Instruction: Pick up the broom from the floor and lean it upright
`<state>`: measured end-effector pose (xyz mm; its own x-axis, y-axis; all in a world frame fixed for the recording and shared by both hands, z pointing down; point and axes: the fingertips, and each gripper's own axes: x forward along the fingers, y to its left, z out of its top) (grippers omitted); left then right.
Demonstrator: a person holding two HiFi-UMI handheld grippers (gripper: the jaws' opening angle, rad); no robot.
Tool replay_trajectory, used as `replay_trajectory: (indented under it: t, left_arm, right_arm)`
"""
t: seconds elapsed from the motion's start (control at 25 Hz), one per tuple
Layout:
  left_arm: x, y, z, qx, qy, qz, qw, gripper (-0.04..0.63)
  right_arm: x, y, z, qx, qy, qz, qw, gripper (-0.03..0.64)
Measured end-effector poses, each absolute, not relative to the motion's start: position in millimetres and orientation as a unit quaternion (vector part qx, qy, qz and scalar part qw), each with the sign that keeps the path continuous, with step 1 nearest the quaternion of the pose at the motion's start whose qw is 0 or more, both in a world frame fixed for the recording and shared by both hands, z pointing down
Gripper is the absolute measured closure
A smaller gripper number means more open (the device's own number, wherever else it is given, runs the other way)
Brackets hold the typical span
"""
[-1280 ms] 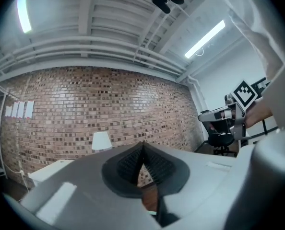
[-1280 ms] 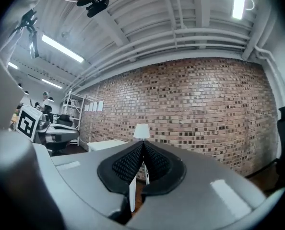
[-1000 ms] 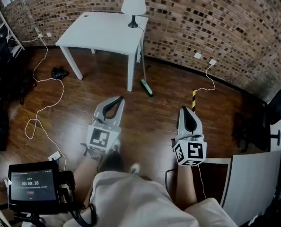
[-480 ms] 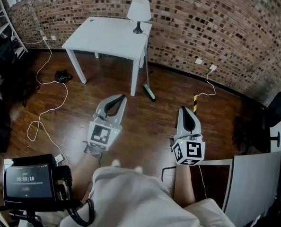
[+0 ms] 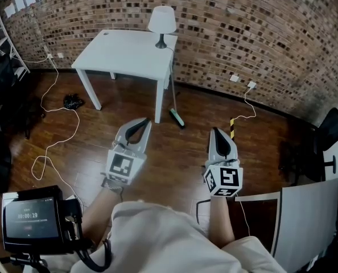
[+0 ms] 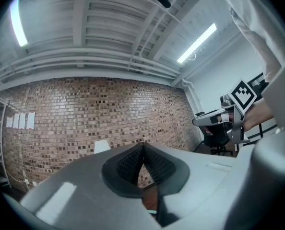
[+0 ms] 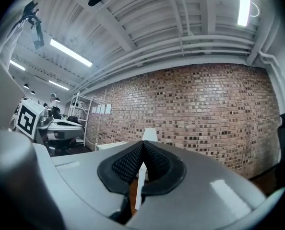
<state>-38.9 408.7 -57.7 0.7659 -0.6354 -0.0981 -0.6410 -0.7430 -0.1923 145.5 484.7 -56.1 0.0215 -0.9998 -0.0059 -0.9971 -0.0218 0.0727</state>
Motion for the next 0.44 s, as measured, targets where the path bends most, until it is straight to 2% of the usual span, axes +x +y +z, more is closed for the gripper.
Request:
replay_trajectory:
  t: [0.44]
  left_arm:
    - [-38.8, 409.7, -51.7, -0.932, 0.344, 0.011, 0.115, 0.594]
  right_arm:
    - [147.6, 484.2, -47.2, 0.717, -0.696, -0.017, 0.031, 0.606]
